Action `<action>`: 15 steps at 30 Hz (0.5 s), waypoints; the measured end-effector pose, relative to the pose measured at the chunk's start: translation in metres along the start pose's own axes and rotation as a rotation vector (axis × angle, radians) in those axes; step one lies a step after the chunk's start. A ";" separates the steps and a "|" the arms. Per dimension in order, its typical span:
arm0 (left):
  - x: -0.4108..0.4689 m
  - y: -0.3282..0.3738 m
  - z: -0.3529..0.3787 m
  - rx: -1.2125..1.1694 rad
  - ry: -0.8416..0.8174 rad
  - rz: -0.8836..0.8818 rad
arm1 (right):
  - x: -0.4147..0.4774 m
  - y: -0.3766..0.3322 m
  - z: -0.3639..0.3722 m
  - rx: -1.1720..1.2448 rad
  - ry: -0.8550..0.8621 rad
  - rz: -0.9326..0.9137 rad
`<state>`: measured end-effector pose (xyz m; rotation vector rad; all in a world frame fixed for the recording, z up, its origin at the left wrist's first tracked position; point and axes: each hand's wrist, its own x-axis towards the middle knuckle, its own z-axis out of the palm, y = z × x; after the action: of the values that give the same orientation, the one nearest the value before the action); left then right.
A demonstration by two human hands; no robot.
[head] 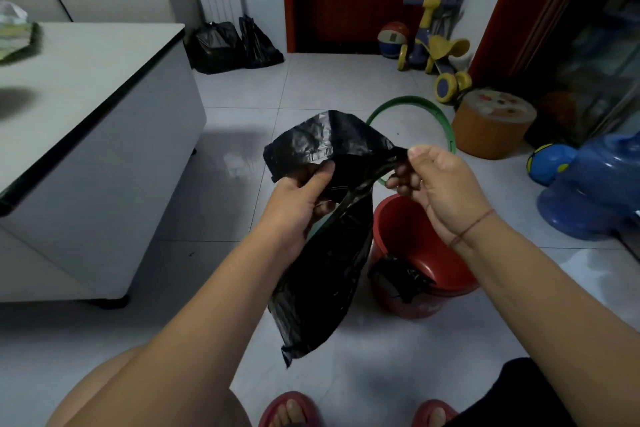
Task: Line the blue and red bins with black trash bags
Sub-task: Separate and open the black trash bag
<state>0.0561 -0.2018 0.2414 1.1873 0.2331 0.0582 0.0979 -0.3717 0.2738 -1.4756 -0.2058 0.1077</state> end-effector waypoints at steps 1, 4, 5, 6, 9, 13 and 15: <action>-0.001 -0.001 0.002 0.027 0.005 0.018 | -0.001 0.001 0.001 -0.034 -0.004 -0.009; -0.005 -0.006 0.012 0.132 -0.009 0.110 | -0.006 0.006 0.009 -0.118 -0.079 -0.045; -0.007 -0.008 0.016 0.148 -0.032 0.131 | -0.007 0.007 0.012 -0.150 -0.089 -0.089; -0.009 -0.009 0.019 0.165 -0.060 0.141 | -0.008 0.009 0.014 -0.179 -0.090 -0.136; -0.011 -0.011 0.022 0.214 -0.128 0.144 | -0.009 0.008 0.013 -0.236 -0.074 -0.193; -0.012 -0.013 0.019 0.319 -0.157 0.223 | -0.013 0.005 0.013 -0.343 -0.116 -0.177; -0.012 -0.012 0.017 0.450 -0.157 0.288 | -0.017 0.006 0.016 -0.505 -0.098 -0.225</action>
<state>0.0466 -0.2239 0.2379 1.6602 -0.0714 0.1700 0.0782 -0.3587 0.2679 -1.9379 -0.5041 -0.0598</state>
